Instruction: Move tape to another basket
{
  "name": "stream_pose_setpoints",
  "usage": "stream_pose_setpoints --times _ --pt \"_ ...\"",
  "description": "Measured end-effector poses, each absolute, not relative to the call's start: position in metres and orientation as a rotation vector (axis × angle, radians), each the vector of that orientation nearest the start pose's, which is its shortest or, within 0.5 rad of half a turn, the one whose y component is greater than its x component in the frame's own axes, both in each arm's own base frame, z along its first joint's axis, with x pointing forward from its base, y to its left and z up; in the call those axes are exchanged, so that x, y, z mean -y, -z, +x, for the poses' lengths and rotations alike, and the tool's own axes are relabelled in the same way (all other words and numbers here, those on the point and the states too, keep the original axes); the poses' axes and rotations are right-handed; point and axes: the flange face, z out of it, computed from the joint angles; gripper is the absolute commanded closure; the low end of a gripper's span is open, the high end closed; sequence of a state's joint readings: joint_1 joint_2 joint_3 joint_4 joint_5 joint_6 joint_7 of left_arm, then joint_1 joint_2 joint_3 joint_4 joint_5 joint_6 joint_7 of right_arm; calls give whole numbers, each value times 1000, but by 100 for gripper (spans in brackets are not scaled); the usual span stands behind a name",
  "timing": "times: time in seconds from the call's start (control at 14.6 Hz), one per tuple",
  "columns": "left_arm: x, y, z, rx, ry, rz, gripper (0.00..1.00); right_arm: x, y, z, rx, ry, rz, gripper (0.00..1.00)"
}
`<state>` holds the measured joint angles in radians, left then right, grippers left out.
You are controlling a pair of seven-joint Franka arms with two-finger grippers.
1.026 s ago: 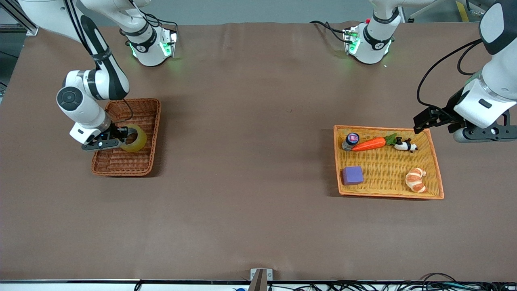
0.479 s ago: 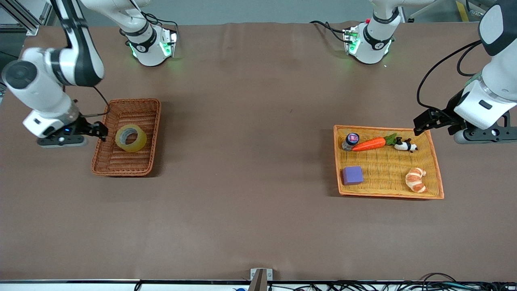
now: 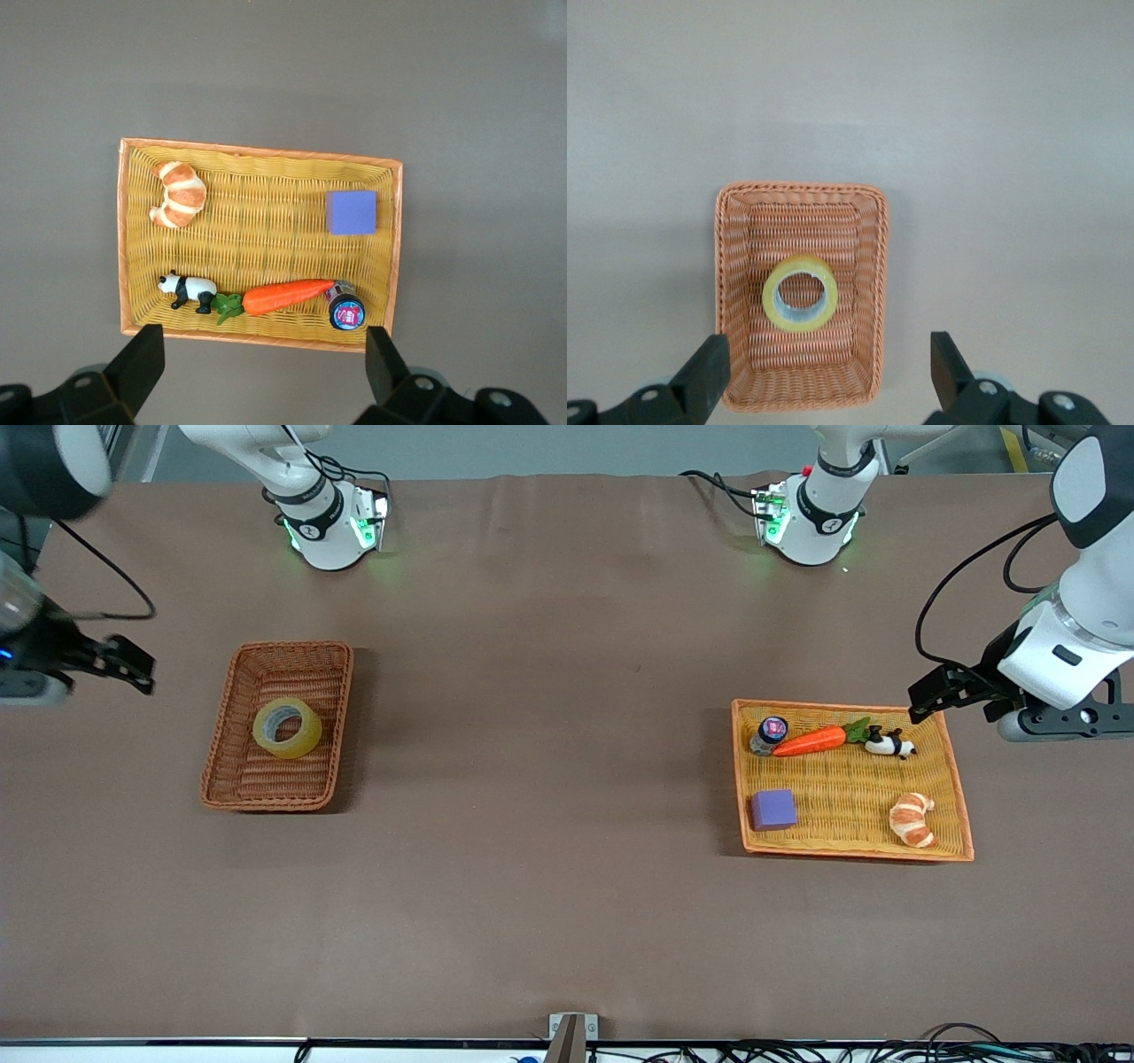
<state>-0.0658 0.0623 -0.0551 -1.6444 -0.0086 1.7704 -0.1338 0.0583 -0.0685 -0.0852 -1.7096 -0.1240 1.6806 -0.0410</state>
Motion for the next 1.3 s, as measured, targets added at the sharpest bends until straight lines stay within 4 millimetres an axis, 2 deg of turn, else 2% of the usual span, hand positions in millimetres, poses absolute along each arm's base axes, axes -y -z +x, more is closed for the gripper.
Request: stream_pose_setpoints --times 0.14,0.27,0.75,1.3 --pt "70 -572 584 24 98 -3160 0 30 -645 535 10 63 -3234 0" --pt "70 -572 584 26 98 -3160 0 30 -667 535 -1 95 -3220 0" --pt "70 -568 587 26 95 -3160 0 32 -651 542 -11 1 -3217 0" --pt "75 -568 586 11 96 -3161 0 30 -655 544 -19 36 -3159 0"
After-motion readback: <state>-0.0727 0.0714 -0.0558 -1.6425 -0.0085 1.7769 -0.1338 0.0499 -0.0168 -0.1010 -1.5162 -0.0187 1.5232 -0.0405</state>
